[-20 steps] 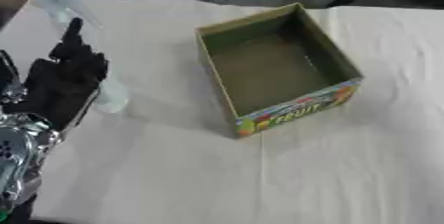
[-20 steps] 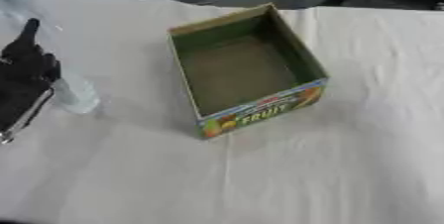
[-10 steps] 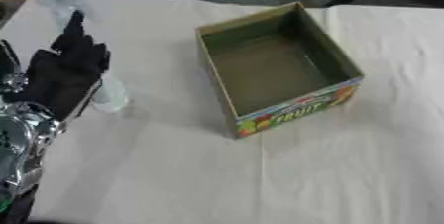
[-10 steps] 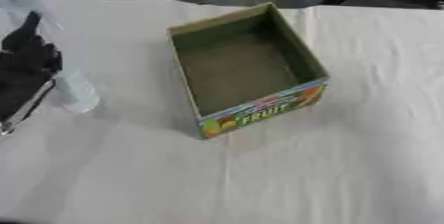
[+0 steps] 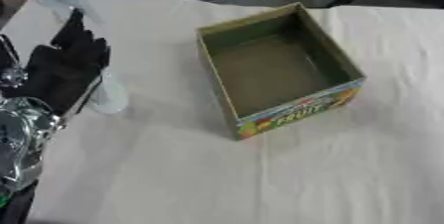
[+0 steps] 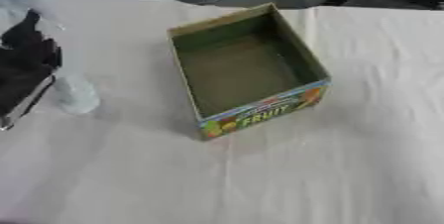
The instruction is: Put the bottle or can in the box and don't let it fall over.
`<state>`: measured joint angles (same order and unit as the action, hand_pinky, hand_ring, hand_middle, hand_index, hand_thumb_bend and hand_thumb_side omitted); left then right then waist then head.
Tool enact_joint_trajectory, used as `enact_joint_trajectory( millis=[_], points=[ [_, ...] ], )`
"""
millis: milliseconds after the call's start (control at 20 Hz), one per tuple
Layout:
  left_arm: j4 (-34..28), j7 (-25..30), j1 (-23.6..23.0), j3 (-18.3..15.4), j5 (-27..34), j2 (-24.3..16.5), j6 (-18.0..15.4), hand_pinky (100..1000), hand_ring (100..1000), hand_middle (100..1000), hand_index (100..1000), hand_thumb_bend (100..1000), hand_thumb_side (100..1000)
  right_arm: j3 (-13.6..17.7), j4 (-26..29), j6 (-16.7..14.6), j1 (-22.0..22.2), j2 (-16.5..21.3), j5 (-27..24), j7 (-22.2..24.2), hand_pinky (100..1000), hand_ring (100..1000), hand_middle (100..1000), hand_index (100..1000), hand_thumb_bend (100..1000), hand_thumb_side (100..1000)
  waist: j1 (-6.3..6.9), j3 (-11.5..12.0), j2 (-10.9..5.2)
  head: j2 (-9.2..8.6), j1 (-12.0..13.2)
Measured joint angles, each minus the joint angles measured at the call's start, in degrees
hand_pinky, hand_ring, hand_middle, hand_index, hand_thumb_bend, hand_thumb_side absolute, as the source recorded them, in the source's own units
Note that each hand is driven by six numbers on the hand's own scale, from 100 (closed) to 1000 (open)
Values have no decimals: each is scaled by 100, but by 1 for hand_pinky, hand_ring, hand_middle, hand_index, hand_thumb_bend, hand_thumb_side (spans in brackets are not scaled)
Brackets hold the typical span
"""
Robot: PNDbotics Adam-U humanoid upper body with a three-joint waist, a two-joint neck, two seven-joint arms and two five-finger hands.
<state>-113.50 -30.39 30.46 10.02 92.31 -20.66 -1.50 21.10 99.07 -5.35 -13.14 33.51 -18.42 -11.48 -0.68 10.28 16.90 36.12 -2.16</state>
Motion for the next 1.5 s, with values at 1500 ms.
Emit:
enact_joint_trajectory(
  millis=[1500],
  points=[
    [3,20,473,-74,27,-125,102,106,118,204,920,393,1000,0,-34,-4,-2,-6,-5,72,826,898,1000,979,100,784,9,-41,11,-44,7]
  ],
)
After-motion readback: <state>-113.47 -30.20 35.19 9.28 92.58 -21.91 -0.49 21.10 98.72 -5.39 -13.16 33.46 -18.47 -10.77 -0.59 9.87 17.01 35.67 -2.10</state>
